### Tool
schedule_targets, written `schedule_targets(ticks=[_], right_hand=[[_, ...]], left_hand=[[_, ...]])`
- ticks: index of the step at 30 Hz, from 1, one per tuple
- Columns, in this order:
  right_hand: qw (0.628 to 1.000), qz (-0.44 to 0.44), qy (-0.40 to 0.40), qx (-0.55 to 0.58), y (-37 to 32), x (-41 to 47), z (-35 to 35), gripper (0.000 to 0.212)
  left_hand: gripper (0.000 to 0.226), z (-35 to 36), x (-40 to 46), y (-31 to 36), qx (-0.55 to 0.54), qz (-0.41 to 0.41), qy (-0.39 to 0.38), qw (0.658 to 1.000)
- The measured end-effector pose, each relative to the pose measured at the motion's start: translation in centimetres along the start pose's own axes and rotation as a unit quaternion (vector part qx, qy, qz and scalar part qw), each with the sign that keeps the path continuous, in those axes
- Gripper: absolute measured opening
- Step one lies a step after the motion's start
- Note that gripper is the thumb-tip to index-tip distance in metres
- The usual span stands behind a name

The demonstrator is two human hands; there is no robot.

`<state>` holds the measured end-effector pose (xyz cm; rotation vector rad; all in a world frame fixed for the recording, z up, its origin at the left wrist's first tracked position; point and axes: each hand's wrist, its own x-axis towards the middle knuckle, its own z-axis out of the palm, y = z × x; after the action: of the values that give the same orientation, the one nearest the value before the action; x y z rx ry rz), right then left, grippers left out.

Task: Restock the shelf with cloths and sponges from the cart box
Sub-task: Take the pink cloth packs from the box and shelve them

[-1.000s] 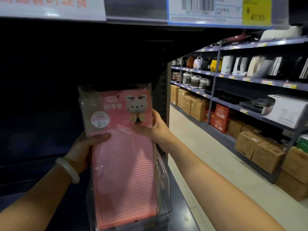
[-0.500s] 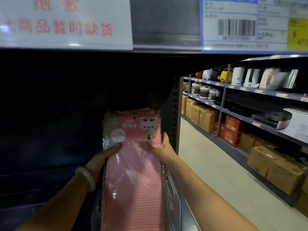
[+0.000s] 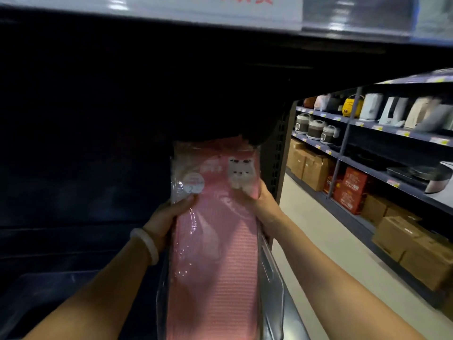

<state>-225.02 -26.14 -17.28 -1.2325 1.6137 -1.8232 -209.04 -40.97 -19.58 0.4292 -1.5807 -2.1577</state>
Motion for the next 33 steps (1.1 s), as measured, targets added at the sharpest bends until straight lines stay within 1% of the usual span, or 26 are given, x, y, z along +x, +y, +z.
schedule_targets(ticks=[1,3,4,5,7,9,10,11,12,14,15,16,18,19,20,22,23,24,25,26,27,28,29,30,31,33], right_hand=[[1.0,0.027,-0.009,-0.01,0.5,0.1,0.0,0.053],[0.995,0.09,-0.009,-0.036,1.1,0.0,-0.2,0.098],[0.994,0.105,-0.002,-0.043,1.3,0.0,-0.3,0.109],[0.993,0.111,0.002,-0.045,1.6,0.1,-0.4,0.114],[0.989,0.14,0.022,-0.035,1.3,-0.4,-0.3,0.122],[0.983,0.172,0.055,-0.036,1.0,-1.2,0.1,0.129],[0.98,0.182,0.066,-0.036,1.0,-1.7,0.4,0.129],[0.981,0.178,0.064,-0.042,1.3,-2.1,0.7,0.122],[0.985,0.156,0.055,-0.049,1.4,-2.3,1.0,0.101],[0.992,0.097,0.049,-0.058,1.0,-2.4,1.9,0.039],[0.993,0.076,0.064,-0.066,0.7,-2.4,2.3,0.023],[0.991,0.068,0.086,-0.079,0.6,-2.3,2.5,0.019],[0.985,0.067,0.115,-0.113,0.8,-1.9,2.4,0.029],[0.983,0.07,0.117,-0.125,0.8,-2.0,2.4,0.036],[0.981,0.079,0.116,-0.131,0.9,-2.2,2.4,0.047],[0.976,0.131,0.127,-0.122,0.6,-2.9,2.6,0.088],[0.967,0.151,0.156,-0.131,0.3,-3.4,2.8,0.104],[0.959,0.144,0.192,-0.153,0.2,-3.8,2.9,0.109],[0.948,0.116,0.228,-0.191,0.1,-4.2,3.0,0.109],[0.938,0.076,0.25,-0.226,-0.1,-4.6,3.0,0.104],[0.929,0.027,0.258,-0.264,-0.8,-5.2,3.3,0.093],[0.914,-0.022,0.258,-0.313,-1.2,-5.7,3.6,0.074],[0.901,-0.062,0.241,-0.355,-2.3,-6.5,4.7,0.057],[0.894,-0.078,0.202,-0.393,-3.3,-7.3,6.0,0.044],[0.886,-0.073,0.143,-0.434,-4.0,-8.0,7.4,0.042],[0.862,-0.032,0.013,-0.505,-5.2,-9.3,10.7,0.05]], left_hand=[[0.097,-0.1,0.0,-0.2,0.003,-0.012,-0.004,1.0],[0.086,0.1,-0.1,-0.3,0.012,-0.027,-0.005,1.0],[0.087,0.2,-0.4,-0.2,0.015,-0.032,0.002,0.999],[0.093,0.1,-0.3,-0.2,0.016,-0.03,0.013,0.999],[0.115,-0.2,-0.5,-0.1,0.013,-0.008,0.054,0.998],[0.125,-0.6,-1.1,-0.3,0.007,0.015,0.115,0.993],[0.124,-0.4,-1.7,-0.4,0.009,0.022,0.142,0.99],[0.119,-0.2,-2.3,-0.7,0.026,0.022,0.156,0.987],[0.108,0.2,-2.7,-1.1,0.037,0.019,0.157,0.987],[0.071,1.8,-3.4,-1.4,0.051,0.009,0.151,0.987],[0.055,2.5,-3.5,-1.6,0.065,0.007,0.165,0.984],[0.048,3.2,-3.3,-1.9,0.078,0.007,0.192,0.978],[0.048,4.1,-3.2,-1.8,0.099,0.007,0.24,0.966],[0.05,4.2,-3.3,-1.8,0.114,0.009,0.255,0.96],[0.055,4.1,-3.5,-1.8,0.123,0.008,0.253,0.959],[0.071,3.6,-3.8,-1.7,0.125,-0.004,0.229,0.965],[0.079,3.3,-4.1,-1.4,0.129,-0.001,0.222,0.966],[0.085,3.1,-4.5,-1.0,0.139,0.01,0.218,0.966],[0.089,2.8,-4.8,-0.6,0.159,0.029,0.215,0.963],[0.091,2.4,-5.1,-0.2,0.201,0.053,0.209,0.956],[0.091,1.9,-5.4,0.0,0.26,0.075,0.202,0.941],[0.088,1.4,-5.7,0.3,0.335,0.098,0.194,0.917],[0.084,1.0,-6.2,0.7,0.424,0.116,0.183,0.88],[0.081,0.7,-6.8,1.0,0.512,0.128,0.167,0.833],[0.079,0.4,-7.4,1.3,0.593,0.125,0.144,0.782],[0.079,-0.1,-9.2,1.9,0.717,0.09,0.096,0.684]])
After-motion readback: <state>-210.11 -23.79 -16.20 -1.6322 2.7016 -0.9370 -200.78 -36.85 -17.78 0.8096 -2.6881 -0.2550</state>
